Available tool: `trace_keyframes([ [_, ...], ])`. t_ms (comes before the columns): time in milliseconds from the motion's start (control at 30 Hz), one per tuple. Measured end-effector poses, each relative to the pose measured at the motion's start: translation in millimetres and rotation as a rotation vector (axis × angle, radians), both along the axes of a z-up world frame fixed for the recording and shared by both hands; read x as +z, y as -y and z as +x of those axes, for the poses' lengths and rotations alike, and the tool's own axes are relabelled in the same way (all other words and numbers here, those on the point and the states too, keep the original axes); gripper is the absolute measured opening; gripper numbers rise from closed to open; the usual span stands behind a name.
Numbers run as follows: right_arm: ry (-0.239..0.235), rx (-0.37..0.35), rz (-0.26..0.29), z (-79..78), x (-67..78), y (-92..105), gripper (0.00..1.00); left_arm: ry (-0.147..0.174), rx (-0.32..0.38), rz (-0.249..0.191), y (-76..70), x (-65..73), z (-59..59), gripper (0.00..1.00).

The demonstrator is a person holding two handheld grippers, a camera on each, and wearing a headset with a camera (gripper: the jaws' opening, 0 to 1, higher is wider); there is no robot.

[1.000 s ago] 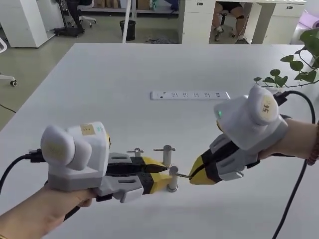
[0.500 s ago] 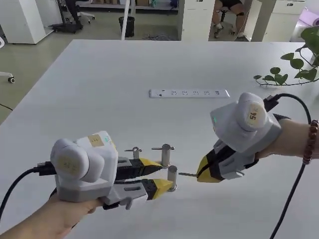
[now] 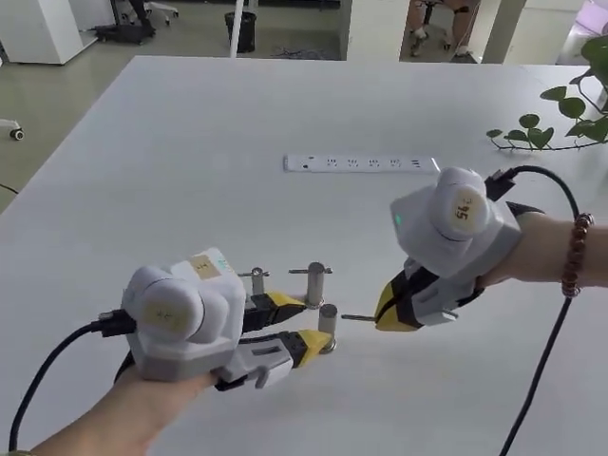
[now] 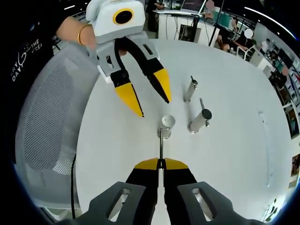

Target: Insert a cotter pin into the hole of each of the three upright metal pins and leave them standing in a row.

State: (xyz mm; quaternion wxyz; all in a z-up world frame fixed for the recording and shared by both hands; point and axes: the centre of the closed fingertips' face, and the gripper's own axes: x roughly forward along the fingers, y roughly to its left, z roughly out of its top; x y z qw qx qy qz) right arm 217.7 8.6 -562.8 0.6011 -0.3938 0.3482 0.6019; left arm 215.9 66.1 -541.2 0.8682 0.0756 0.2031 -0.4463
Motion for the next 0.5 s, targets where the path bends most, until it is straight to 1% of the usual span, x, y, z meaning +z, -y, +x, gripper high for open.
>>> trace_keyframes([
  [100,-0.004,0.002,-0.015,2.7,-3.5,0.3,0.0,-0.003,0.017,0.004,1.3,-4.1,3.6,0.24],
  [167,-0.004,0.005,-0.023,4.6,-4.9,0.1,0.0,-0.001,0.024,0.016,1.9,-6.7,5.8,0.23],
  [267,0.0,0.009,-0.032,7.3,-6.6,-0.1,0.0,-0.003,0.024,0.021,3.8,-9.0,7.6,0.23],
  [367,-0.004,0.007,-0.032,9.0,-7.1,-0.8,0.0,-0.002,0.025,0.035,5.1,-12.9,10.7,0.22],
  [433,-0.006,0.007,-0.032,9.2,-7.1,-1.1,0.0,-0.003,0.025,0.037,5.7,-13.7,11.3,0.22],
  [500,-0.006,0.007,-0.032,9.8,-7.0,-1.9,0.0,-0.011,0.021,0.036,7.6,-16.5,12.7,0.21],
])
